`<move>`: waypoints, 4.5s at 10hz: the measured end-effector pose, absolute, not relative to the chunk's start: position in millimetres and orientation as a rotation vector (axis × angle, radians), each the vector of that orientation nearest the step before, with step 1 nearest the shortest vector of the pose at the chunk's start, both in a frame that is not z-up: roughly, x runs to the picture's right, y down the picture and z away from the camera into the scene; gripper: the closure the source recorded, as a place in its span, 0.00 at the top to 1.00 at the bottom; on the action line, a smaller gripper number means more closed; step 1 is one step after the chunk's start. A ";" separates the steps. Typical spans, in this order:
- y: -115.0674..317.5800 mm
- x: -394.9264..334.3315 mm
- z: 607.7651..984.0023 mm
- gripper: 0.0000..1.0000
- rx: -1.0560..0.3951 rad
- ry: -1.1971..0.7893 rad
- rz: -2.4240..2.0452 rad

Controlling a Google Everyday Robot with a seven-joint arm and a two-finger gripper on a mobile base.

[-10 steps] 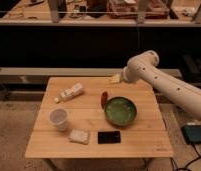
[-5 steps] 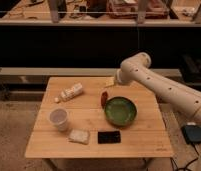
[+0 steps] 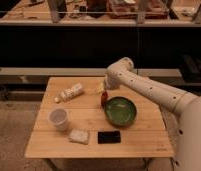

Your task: Drag the pepper across the table

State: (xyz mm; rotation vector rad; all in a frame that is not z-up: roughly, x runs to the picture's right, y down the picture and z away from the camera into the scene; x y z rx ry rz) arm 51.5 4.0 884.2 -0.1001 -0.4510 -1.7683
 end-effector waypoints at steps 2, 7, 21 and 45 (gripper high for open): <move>11.0 43.6 902.4 0.80 -0.122 -0.464 -1.774; 38.8 28.8 947.0 0.80 -0.186 -0.516 -1.773; 28.7 -22.3 949.9 0.26 -0.142 -0.636 -1.788; 164.8 -148.6 863.3 0.26 0.005 -0.774 -1.949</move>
